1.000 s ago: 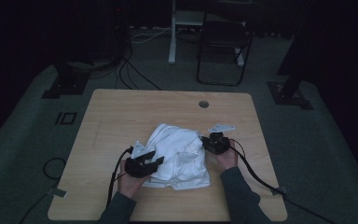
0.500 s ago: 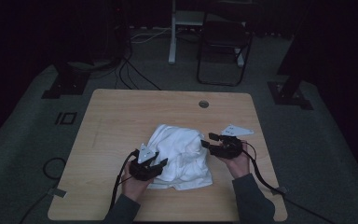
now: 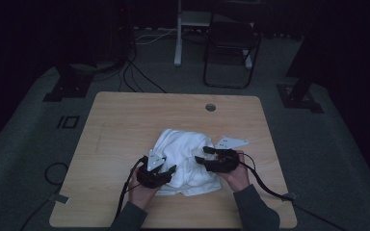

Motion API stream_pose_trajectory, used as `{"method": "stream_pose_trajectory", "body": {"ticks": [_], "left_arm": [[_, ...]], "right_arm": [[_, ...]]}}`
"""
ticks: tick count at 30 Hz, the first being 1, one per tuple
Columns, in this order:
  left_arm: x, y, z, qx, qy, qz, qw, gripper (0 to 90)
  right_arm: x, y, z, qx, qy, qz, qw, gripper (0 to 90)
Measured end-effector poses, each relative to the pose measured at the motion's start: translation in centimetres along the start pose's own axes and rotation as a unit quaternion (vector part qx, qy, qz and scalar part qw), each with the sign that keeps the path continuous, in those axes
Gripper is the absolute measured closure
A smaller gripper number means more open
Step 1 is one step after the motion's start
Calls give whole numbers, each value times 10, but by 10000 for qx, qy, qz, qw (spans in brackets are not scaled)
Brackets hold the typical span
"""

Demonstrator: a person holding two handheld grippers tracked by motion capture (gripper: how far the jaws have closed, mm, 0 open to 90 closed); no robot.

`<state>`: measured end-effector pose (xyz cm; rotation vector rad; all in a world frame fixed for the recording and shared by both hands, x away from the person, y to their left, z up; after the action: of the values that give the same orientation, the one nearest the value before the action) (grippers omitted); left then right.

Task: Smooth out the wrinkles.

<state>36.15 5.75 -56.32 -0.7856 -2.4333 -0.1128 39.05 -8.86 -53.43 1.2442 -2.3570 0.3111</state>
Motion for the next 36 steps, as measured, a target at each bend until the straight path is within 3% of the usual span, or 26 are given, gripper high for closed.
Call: {"method": "stream_pose_trajectory", "body": {"ticks": [2, 3, 4, 6, 7, 10, 12, 13, 17, 19, 20, 23, 26, 28, 30, 31, 32, 33, 36], "left_arm": [[0, -1, 0, -10, 5, -25, 10000, 494], [1, -1, 0, -27, 5, -44, 10000, 493], [1, -1, -1, -35, -1, -49, 10000, 493], [2, -1, -1, -44, -7, -45, 10000, 492], [2, 0, -1, -38, -23, -46, 10000, 492], [4, 1, -1, -3, -32, -26, 10000, 492], [6, 2, -3, 29, -69, 12, 10000, 493], [7, 2, -4, 48, -80, 7, 10000, 493], [9, -3, -9, 44, -174, 41, 9998, 493], [11, -8, -12, 5, -252, 64, 9997, 493], [12, -11, -14, -26, -296, 93, 9995, 493], [14, -27, -18, -138, -397, 318, 9986, 496], [10, -47, -19, -348, -398, 555, 9971, 495], [0, -62, -15, -460, -227, 733, 9960, 489], [-15, -74, -8, -627, -72, 759, 9951, 488], [-23, -78, -3, -699, 28, 738, 9948, 497], [-30, -83, 1, -749, 121, 739, 9944, 497], [-37, -86, 4, -824, 187, 715, 9939, 532], [-50, -92, 11, -900, 324, 630, 9934, 801]], "right_arm": [[-6, 5, 9, 91, 221, -196, 9995, 473], [-8, 8, 15, 129, 333, -277, 9990, 538], [-10, 11, 23, 197, 449, -449, 9978, 712], [-8, 10, 29, 264, 477, -374, 9978, 852], [-5, 9, 33, 268, 480, -318, 9980, 872], [6, 7, 38, 192, 374, -331, 9986, 871], [25, 5, 50, 164, 363, -432, 9983, 804], [36, 0, 60, 182, 479, -337, 9981, 768], [47, -11, 63, 95, 463, -84, 9988, 661], [49, -24, 48, -91, 211, 222, 9995, 596], [49, -24, 48, -91, 211, 222, 9995, 596], [35, -32, 18, -124, -177, 364, 9991, 548], [23, -38, 6, -202, -248, 470, 9984, 527], [13, -41, -1, -259, -263, 480, 9982, 515], [3, -44, -6, -361, -259, 451, 9980, 524], [-5, -46, -7, -369, -158, 411, 9984, 600], [-5, -46, -7, -369, -158, 411, 9984, 600], [-9, -49, -5, -389, -88, 429, 9983, 685], [-11, -61, -1, -487, 14, 573, 9972, 851]]}}
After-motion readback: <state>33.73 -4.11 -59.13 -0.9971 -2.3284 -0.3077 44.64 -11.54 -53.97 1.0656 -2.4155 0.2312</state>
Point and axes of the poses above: each handheld gripper's, and its own axes: x roughly backward along the jaws, z roughly out of its underside, y roughly to its left, the point moved 10 cm from there along -x, roughly forward along the jaws, and after that the axes turned 6 degrees about x, right-handed, at the moved point
